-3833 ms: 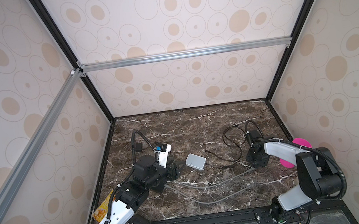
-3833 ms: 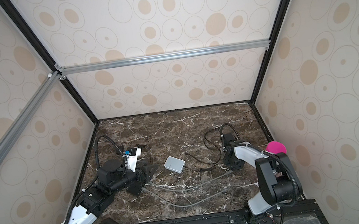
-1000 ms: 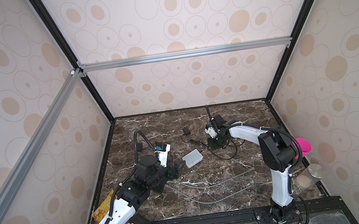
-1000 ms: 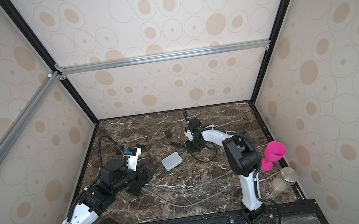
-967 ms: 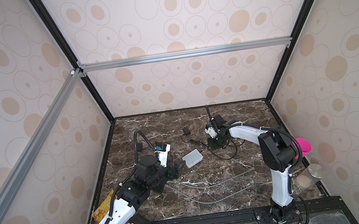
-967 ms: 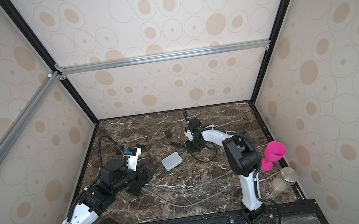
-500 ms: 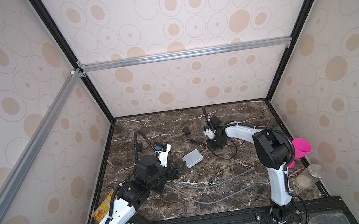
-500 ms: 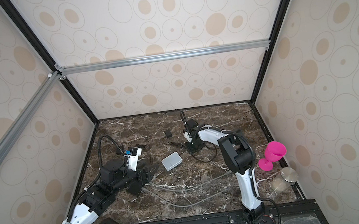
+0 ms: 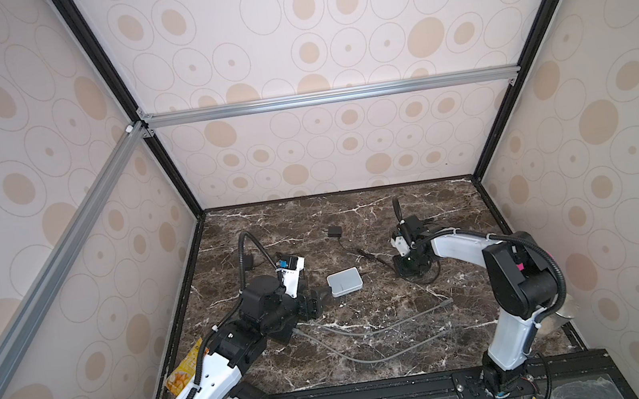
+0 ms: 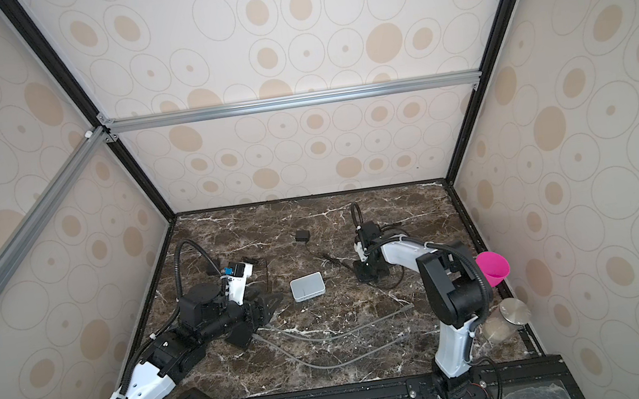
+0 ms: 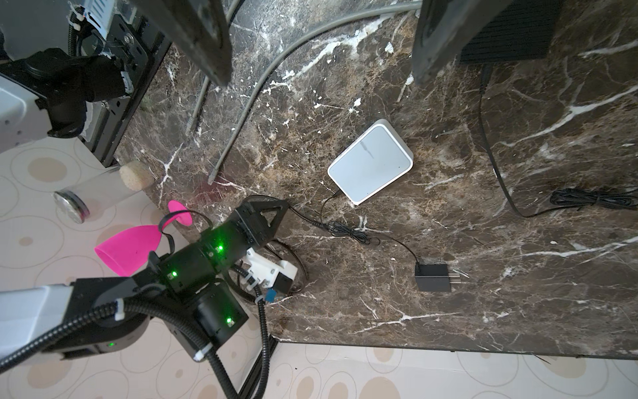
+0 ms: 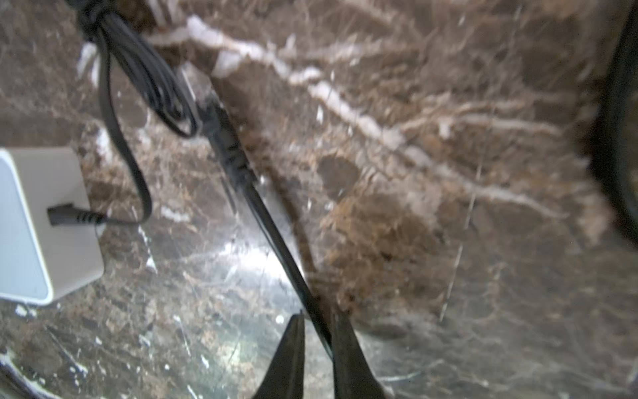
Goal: Insert the plug into the switch port
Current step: 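Grasp the black ethernet cable near its clear plug with the right gripper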
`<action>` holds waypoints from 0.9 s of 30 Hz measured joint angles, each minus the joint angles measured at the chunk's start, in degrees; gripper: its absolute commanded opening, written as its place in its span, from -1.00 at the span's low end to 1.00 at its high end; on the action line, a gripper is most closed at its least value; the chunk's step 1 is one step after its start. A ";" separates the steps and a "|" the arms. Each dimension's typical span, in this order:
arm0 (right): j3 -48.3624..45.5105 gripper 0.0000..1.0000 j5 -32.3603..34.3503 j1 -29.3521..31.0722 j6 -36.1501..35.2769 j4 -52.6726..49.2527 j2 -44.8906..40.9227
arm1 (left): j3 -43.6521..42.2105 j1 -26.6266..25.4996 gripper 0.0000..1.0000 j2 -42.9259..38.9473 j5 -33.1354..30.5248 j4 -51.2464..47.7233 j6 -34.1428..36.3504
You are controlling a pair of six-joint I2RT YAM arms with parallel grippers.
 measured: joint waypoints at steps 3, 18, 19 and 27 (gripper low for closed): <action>-6.21 -0.60 0.11 0.02 0.76 0.61 -5.18 | -0.13 0.07 0.64 0.00 0.26 0.09 0.00; 5.38 -0.29 -2.27 0.04 0.72 -0.48 -1.64 | -0.44 0.72 0.64 0.55 1.51 1.07 0.00; 6.95 -0.29 -2.60 0.09 0.46 -0.59 0.13 | -0.46 0.76 0.64 0.57 1.51 1.07 0.00; 11.08 -0.38 -2.99 0.92 -1.16 -2.99 8.07 | -0.48 0.96 0.64 0.72 1.51 1.11 0.00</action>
